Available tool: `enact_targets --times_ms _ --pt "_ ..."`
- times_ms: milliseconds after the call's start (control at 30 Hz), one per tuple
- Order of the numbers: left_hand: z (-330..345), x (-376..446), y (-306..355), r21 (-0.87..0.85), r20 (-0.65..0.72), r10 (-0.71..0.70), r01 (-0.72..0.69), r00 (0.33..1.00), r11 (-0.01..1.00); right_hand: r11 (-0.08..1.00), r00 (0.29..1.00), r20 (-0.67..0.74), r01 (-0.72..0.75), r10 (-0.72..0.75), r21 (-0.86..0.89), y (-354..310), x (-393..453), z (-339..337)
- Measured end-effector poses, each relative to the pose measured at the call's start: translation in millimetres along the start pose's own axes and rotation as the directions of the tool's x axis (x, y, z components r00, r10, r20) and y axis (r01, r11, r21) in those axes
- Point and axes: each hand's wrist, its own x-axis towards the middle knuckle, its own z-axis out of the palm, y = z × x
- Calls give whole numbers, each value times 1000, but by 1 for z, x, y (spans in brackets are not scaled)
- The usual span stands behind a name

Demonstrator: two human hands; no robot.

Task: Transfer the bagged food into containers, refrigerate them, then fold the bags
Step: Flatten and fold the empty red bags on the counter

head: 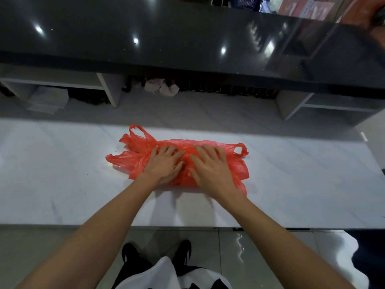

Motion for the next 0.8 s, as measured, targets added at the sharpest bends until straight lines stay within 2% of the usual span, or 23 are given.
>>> enact_targets --times_ms 133,233,333,433,533,667,800 --pt "-1 0 -1 -41 -18 -4 4 1000 999 1000 942 337 8 -7 -2 2 -16 19" --pt "3 -11 -3 -37 -41 19 -21 999 999 997 895 442 31 -59 70 17 -9 30" --pt "1 -23 -4 -65 -40 34 -36 999 997 983 882 463 0 -87 185 31 -1 39" --pt "-4 -34 -8 -84 -12 67 -68 998 994 961 907 412 -32 -88 275 36 5 46" --pt "1 -48 -20 41 6 135 -135 991 990 940 939 340 -65 -56 335 39 11 50" --pt "6 -54 -36 68 54 64 -67 997 995 943 944 322 -35 -78 330 36 16 47" --pt "-3 -44 -40 110 44 59 -63 997 992 971 904 397 75 -162 226 40 5 45"
